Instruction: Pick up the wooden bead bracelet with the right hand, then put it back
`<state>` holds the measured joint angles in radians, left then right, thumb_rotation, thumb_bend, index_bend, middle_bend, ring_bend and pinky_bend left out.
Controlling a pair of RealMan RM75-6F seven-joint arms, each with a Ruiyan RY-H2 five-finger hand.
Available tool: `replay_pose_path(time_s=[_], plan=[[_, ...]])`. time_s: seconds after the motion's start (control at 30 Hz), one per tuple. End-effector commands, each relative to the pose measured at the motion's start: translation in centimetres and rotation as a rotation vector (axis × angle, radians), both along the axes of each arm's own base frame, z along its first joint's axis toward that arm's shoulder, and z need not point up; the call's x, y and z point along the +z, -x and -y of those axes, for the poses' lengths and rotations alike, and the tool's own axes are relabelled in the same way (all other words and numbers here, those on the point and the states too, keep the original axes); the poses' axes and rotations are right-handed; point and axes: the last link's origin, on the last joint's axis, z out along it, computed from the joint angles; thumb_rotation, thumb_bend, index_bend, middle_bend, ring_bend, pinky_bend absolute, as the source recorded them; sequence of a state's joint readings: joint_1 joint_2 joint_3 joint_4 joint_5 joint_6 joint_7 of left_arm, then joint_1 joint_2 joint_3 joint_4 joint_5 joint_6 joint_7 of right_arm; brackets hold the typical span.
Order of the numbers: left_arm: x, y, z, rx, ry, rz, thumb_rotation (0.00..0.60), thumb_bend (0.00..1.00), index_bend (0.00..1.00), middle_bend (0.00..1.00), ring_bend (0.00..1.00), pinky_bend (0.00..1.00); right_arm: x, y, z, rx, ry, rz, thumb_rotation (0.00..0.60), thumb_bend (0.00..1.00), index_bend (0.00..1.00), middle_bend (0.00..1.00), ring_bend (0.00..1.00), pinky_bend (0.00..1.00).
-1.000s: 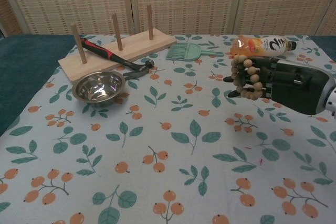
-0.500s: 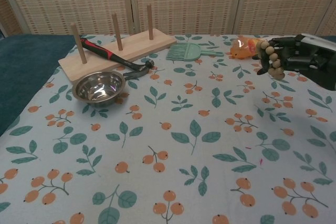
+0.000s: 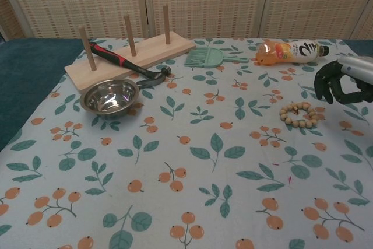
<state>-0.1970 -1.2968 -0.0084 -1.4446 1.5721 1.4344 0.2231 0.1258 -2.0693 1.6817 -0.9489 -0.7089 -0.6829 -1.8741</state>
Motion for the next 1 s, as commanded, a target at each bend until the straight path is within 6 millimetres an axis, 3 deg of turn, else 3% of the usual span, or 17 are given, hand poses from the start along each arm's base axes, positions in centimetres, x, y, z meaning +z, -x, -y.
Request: replay_pose_path(time_s=[0.03,0.2,0.4,0.53,0.63,0.67,0.73,0.8,0.9,1.0], plan=[[0.0,0.0,0.0,-0.001,0.002,0.0,0.6,0.44,0.02,0.0,0.0,0.17,-1.4,1.7,-0.3,0.043,-0.024,-0.189,0.6,0.88,0.56,0.61,0.19,0.34],[0.3,0.0,0.1,0.0,-0.009,0.005,0.6,0.44,0.02,0.0,0.0,0.17,-1.4,1.5,-0.4,0.062,0.016,-0.15,0.6,0.88,0.55,0.61,0.19,0.34],[0.5,0.2,0.1,0.004,-0.014,0.005,0.6,0.44,0.02,0.0,0.0,0.17,0.6,0.2,-0.4,0.105,0.132,-0.015,0.6,0.88,0.48,0.6,0.19,0.34],[0.6,0.2,0.1,0.005,-0.018,0.006,0.6,0.44,0.02,0.0,0.0,0.17,2.5,-1.1,-1.5,0.151,0.203,0.046,0.6,0.85,0.34,0.46,0.16,0.28],[0.6,0.2,0.0,0.007,-0.019,0.009,0.6,0.44,0.01,0.0,0.0,0.17,4.7,-2.0,-4.1,0.192,0.248,-0.002,0.547,0.61,0.14,0.28,0.05,0.17],[0.6,0.2,0.0,0.007,-0.02,0.009,0.6,0.44,0.01,0.0,0.0,0.17,5.3,-2.2,-5.1,0.194,0.263,-0.03,0.513,0.49,0.06,0.21,0.02,0.13],[0.7,0.2,0.0,0.007,-0.02,0.012,0.6,0.44,0.01,0.0,0.0,0.17,6.9,-1.9,-8.1,0.161,0.282,-0.142,0.491,0.36,0.01,0.09,0.0,0.08],[0.7,0.2,0.1,0.006,-0.021,0.017,0.6,0.44,0.0,0.0,0.0,0.17,8.5,-1.2,-11.6,0.068,0.285,-0.277,0.483,0.29,0.0,0.01,0.0,0.03],[1.0,0.2,0.1,0.0,-0.027,0.025,0.6,0.44,0.0,0.0,0.0,0.19,9.9,-0.8,-15.7,-0.055,0.325,-0.344,0.486,0.24,0.0,0.0,0.0,0.0],[1.2,0.0,0.1,-0.016,-0.038,0.034,0.6,0.44,0.0,0.0,0.0,0.19,10.4,0.3,-17.4,-0.136,0.362,-0.299,0.49,0.24,0.0,0.0,0.0,0.0]])
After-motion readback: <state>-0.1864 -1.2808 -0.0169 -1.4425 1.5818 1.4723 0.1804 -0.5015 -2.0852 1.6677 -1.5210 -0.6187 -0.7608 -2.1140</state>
